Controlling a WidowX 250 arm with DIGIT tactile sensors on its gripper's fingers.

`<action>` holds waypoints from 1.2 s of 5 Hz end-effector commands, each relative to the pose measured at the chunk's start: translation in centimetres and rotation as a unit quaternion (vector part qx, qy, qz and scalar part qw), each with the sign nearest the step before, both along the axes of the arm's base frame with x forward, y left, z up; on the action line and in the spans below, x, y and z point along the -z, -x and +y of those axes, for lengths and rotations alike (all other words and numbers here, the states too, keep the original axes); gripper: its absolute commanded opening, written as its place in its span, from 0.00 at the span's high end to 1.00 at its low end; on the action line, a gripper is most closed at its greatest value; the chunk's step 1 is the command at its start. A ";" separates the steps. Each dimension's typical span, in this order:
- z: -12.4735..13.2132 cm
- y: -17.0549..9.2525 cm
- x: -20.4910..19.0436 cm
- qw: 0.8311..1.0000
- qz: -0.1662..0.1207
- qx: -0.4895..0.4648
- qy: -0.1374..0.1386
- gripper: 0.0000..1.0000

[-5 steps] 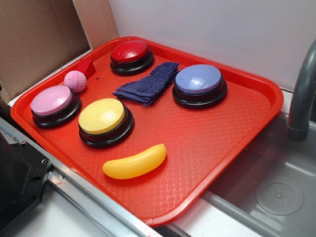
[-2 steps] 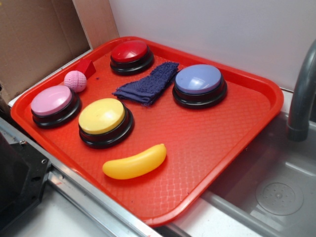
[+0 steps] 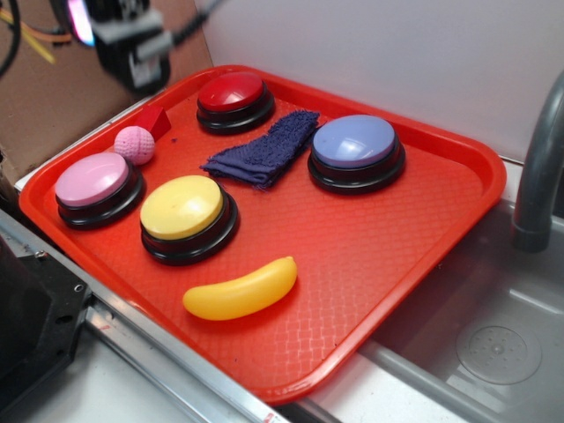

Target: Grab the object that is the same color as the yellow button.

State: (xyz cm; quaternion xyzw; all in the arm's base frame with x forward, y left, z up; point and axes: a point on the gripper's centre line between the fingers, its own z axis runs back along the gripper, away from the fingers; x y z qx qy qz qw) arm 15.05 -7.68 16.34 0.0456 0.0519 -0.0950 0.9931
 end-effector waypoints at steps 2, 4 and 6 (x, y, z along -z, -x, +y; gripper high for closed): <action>-0.4 -1.6 9.4 0.998 0.039 0.054 0.019 0.00; -5.0 -1.2 8.5 0.989 0.026 0.140 0.041 0.00; -6.0 -0.6 11.6 0.981 0.078 0.179 -0.012 0.00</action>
